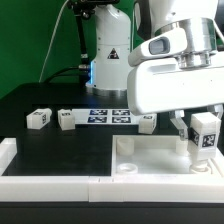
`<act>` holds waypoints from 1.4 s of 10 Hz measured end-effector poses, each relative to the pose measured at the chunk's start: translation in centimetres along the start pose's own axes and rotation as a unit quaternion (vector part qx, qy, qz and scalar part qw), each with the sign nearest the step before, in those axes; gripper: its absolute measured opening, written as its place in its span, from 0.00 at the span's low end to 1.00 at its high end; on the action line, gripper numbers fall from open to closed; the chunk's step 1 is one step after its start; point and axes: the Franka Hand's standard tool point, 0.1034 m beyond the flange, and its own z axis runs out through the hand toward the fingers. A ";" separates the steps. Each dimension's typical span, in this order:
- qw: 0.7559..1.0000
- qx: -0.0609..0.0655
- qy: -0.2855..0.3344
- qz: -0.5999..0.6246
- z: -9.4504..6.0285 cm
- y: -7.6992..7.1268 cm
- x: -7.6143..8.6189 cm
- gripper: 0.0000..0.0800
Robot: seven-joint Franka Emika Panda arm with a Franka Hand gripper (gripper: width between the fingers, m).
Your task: Assemble one leg
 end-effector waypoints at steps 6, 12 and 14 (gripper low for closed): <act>1.000 -0.002 0.012 0.000 1.3 -0.1 -0.9 0.36; 1.000 -0.003 0.013 0.000 1.3 -0.1 -0.8 0.76; 1.000 -0.003 0.013 0.000 1.3 -0.1 -0.8 0.81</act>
Offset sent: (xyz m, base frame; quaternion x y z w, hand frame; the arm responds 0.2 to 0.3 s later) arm 0.0025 0.0006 -0.0124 0.0003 0.0125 -0.0124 0.9998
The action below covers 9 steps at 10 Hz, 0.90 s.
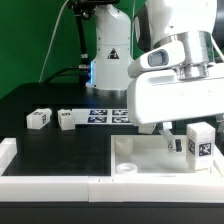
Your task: Assemble one leg
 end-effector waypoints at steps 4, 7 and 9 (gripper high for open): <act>1.000 0.000 -0.011 0.000 -1.7 0.6 1.0 0.81; 1.000 0.005 -0.028 0.000 -1.8 0.5 0.9 0.81; 0.990 0.025 -0.136 0.029 -1.9 -0.9 0.3 0.81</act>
Offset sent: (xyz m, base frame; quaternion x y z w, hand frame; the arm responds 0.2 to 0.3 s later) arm -0.0004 -0.0090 0.0230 0.0092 -0.0301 -0.0097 0.9995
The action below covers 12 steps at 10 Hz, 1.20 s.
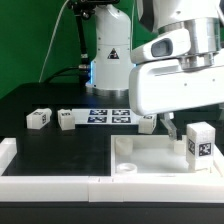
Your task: Assemble one leg
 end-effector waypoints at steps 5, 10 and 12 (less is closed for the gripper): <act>0.998 0.009 -0.067 0.006 0.2 0.7 0.6 0.81; 0.998 0.006 -0.060 0.011 0.2 1.4 0.9 0.77; 0.998 0.006 -0.060 0.011 0.2 1.4 0.9 0.55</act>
Offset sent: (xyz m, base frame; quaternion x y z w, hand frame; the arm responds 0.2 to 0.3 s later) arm 0.0043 -0.0075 -0.0045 -0.0153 0.0125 -0.0048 0.9998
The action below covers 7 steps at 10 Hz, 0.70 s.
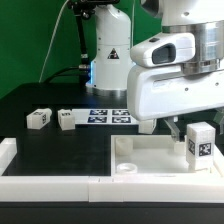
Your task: Assemble one leg
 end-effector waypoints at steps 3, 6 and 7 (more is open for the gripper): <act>1.000 0.000 0.000 0.027 0.0 0.0 0.0 0.36; 0.987 0.007 0.001 0.158 0.1 -0.2 0.0 0.36; 0.971 0.011 0.003 0.237 0.0 -0.3 0.1 0.36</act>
Offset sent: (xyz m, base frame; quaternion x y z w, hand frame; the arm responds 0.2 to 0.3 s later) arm 0.0000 0.0000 0.0000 0.0000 0.0000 0.0899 0.9960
